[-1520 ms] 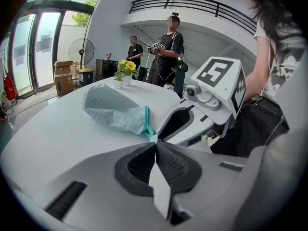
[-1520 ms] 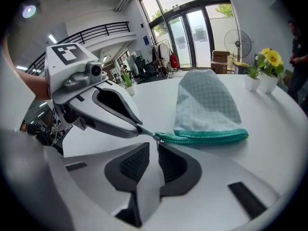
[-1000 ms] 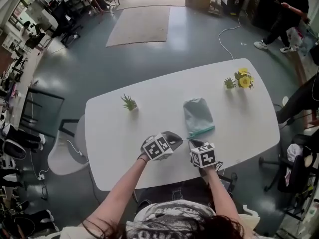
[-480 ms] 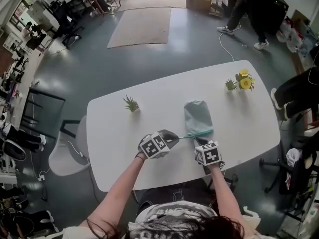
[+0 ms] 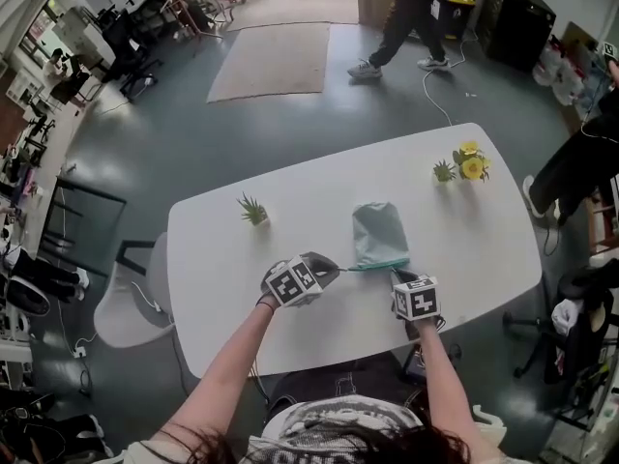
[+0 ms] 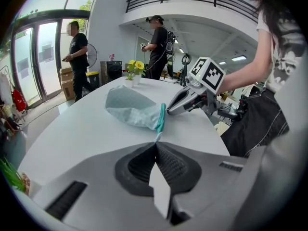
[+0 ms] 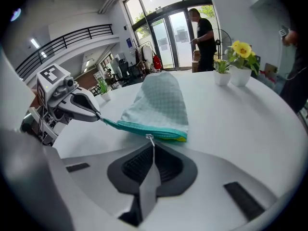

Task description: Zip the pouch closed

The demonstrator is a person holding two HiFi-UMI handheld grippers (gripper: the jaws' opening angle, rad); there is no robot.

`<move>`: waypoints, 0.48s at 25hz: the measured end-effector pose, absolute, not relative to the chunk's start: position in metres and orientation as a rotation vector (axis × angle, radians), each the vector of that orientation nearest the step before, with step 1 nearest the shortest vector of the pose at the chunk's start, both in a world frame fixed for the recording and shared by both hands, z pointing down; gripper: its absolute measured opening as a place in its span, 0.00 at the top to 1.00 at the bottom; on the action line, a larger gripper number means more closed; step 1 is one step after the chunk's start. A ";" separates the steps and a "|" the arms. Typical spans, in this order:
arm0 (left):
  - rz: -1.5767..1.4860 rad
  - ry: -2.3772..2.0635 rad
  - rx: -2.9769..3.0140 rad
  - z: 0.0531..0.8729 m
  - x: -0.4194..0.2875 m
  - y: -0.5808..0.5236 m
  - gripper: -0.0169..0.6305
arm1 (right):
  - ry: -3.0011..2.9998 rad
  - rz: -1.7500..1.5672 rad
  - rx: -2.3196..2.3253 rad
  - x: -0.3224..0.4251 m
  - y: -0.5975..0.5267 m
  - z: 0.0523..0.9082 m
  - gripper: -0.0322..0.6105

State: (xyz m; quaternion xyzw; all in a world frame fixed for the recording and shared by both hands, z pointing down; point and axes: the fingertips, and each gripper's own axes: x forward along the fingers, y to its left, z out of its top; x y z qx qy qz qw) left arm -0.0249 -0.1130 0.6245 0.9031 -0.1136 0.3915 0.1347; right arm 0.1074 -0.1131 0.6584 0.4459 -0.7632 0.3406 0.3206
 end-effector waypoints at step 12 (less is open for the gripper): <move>1.182 -0.345 2.567 0.640 -0.026 -0.119 0.95 | -1.958 0.889 1.244 0.148 -0.119 0.663 0.93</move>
